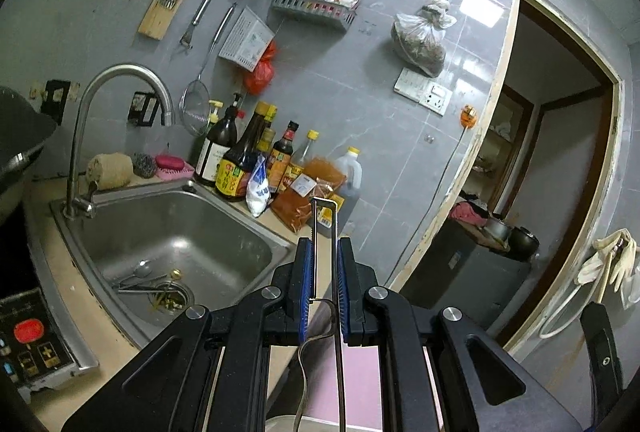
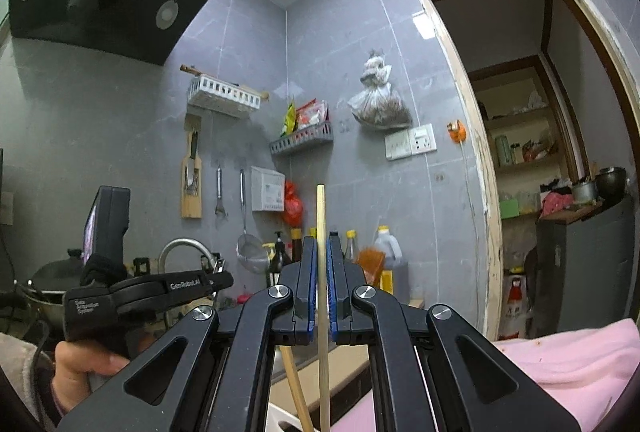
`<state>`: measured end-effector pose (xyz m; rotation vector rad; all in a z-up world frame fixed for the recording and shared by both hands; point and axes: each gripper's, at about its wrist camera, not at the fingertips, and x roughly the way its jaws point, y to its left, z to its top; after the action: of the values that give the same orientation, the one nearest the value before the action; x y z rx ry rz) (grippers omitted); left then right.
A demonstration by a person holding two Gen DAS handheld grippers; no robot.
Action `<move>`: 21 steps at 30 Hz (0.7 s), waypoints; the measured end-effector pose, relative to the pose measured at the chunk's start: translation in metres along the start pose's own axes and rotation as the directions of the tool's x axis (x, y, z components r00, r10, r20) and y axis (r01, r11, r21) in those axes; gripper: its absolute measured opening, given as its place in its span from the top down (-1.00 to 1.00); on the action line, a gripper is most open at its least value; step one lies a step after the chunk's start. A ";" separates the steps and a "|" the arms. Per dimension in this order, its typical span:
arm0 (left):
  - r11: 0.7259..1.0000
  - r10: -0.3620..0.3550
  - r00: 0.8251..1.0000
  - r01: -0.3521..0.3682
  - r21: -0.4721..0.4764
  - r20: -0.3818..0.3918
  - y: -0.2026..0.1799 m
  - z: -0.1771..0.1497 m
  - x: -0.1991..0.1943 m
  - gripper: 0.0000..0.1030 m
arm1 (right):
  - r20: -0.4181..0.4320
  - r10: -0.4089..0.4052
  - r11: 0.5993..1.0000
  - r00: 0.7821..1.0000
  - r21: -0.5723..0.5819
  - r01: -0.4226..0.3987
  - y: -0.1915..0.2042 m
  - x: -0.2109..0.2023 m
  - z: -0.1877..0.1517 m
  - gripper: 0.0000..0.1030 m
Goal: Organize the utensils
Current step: 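Lift both held utensils up over the white caddy, then open the left tool into the caddy while the right tool drops its chopstick in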
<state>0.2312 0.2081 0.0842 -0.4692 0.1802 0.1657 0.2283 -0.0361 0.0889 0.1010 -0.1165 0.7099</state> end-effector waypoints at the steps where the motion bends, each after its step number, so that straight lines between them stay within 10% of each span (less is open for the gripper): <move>1: 1.000 0.002 1.000 -0.002 0.001 -0.005 0.001 -0.003 0.002 0.82 | -0.005 0.002 1.000 1.000 -0.001 -0.002 -0.001 0.000 -0.002 0.95; 16: 0.994 0.014 0.992 0.000 0.108 -0.122 -0.011 -0.027 0.006 0.79 | -0.095 0.021 1.000 0.995 -0.014 -0.022 -0.009 -0.007 -0.016 0.92; 21: 0.988 -0.015 0.990 0.037 0.152 -0.142 -0.021 -0.027 -0.005 0.44 | -0.108 0.021 1.000 0.994 -0.007 -0.022 -0.012 -0.014 -0.012 0.89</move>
<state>0.2268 0.1768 0.0709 -0.3288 0.3227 0.0924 0.2270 -0.0527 0.0745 0.0536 -0.0169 0.7348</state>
